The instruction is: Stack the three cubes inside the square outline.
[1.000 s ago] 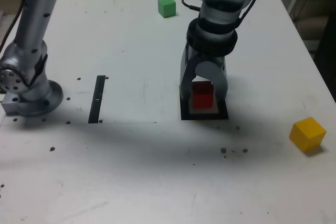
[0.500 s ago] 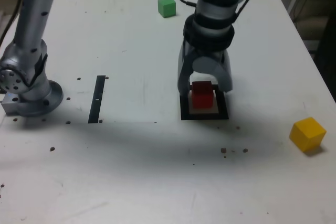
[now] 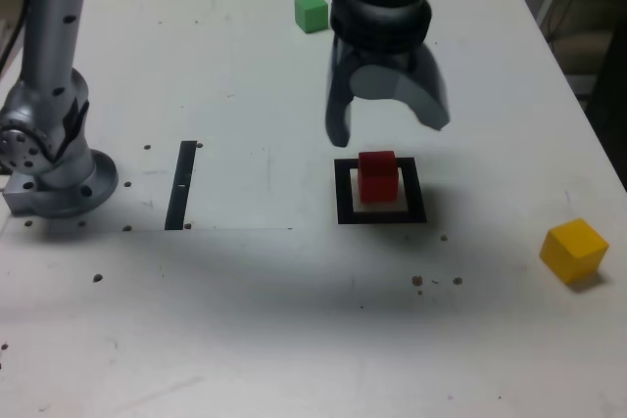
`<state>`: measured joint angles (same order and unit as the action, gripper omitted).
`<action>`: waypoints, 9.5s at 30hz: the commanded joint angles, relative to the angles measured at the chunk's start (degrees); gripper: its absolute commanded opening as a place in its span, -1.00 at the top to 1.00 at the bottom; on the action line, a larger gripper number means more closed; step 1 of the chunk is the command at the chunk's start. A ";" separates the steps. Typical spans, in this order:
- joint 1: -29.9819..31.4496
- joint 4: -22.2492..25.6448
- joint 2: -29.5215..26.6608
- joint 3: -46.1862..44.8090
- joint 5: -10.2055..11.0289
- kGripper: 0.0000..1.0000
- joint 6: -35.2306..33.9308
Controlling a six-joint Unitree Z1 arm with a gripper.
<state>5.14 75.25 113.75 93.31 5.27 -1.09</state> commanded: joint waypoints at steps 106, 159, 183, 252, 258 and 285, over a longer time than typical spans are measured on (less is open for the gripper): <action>8.61 10.41 31.19 51.37 0.00 -0.92 45.47; 11.03 10.56 32.55 51.78 3.39 0.16 41.74; 7.97 12.70 16.70 34.51 2.39 0.20 26.42; -1.71 -7.92 -0.49 -5.21 -4.83 -0.99 1.17; -1.72 -8.72 -1.32 -6.19 -4.71 -0.99 1.14; -10.91 -6.04 -9.14 -13.32 0.65 -1.00 4.82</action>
<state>-4.82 68.86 105.11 79.97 5.69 2.86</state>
